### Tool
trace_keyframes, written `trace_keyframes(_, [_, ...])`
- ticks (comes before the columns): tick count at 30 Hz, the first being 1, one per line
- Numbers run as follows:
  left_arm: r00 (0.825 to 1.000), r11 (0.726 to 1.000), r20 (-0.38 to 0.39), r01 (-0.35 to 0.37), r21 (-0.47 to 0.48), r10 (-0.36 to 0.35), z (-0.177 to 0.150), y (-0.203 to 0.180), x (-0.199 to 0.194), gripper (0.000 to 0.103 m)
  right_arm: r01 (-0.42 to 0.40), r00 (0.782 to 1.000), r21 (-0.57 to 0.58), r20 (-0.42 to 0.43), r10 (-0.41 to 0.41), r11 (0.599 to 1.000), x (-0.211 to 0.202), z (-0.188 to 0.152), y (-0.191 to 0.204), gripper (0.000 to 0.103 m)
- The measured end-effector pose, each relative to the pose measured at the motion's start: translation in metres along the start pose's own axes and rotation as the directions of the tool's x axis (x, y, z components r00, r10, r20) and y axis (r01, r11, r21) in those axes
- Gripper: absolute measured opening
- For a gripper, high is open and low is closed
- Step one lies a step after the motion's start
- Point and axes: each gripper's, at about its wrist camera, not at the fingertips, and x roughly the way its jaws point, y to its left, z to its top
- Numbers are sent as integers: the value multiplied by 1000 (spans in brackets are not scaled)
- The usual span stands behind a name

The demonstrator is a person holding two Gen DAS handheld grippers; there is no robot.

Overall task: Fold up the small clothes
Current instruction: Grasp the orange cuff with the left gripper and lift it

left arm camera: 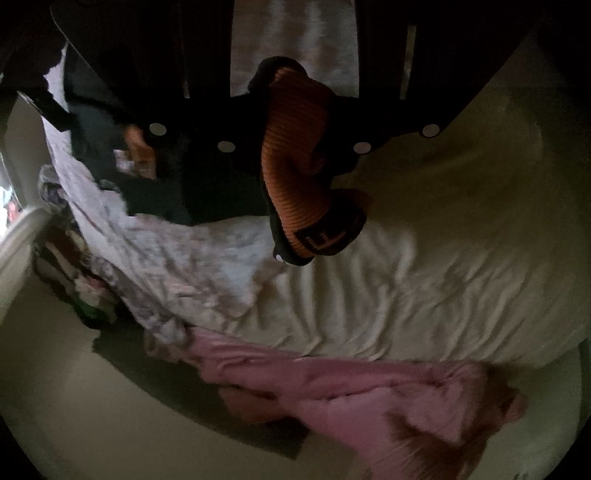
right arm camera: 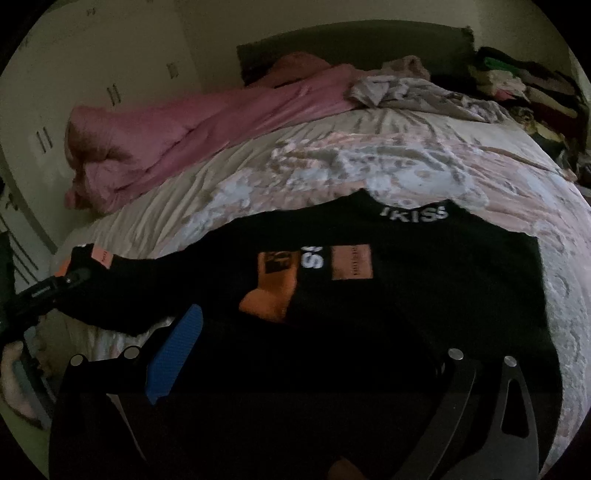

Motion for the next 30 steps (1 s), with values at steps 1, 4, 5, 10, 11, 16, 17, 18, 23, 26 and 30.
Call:
trace_keyframes(1, [1000, 1000, 3, 14, 13, -15, 2, -10, -1, 17, 2, 1000, 7, 7, -2, 1000, -3, 0, -4, 98])
trace_keyframes(4, [997, 997, -4, 72, 35, -72, 5, -39, -1, 17, 5, 1000, 26, 30, -5, 1000, -16, 1, -14, 98])
trace_keyframes(5, [996, 995, -5, 87, 46, -86, 6, -49, -1, 17, 6, 999, 31, 38, -7, 999, -20, 1, -18, 98])
trace_keyframes(10, [990, 984, -8, 143, 105, -143, 5, -94, -4, 17, 27, 997, 43, 69, -30, 999, -38, 0, -36, 98])
trace_keyframes(11, [989, 982, -8, 150, 119, -150, 5, -102, -4, 17, 31, 997, 52, 74, -35, 998, -41, -1, -41, 98])
trace_keyframes(16, [981, 966, -26, 192, 174, -190, 4, -143, -2, 17, 35, 995, 89, 89, -43, 995, -51, -5, -60, 98])
trace_keyframes(17, [980, 962, -30, 200, 185, -198, 3, -152, -2, 17, 36, 995, 96, 91, -45, 995, -52, -6, -63, 98])
trace_keyframes(18, [978, 958, -33, 211, 194, -208, 2, -160, -2, 17, 35, 995, 100, 92, -44, 994, -54, -7, -66, 98])
trace_keyframes(23, [969, 940, -52, 249, 233, -243, -3, -197, 0, 17, 42, 993, 130, 107, -56, 991, -62, -9, -83, 98])
trace_keyframes(26, [962, 926, -65, 275, 258, -267, -8, -220, 1, 17, 47, 989, 165, 131, -69, 985, -72, -9, -99, 98])
trace_keyframes(30, [950, 904, -94, 312, 293, -297, -16, -252, 8, 17, 64, 984, 213, 151, -98, 975, -81, -10, -121, 99])
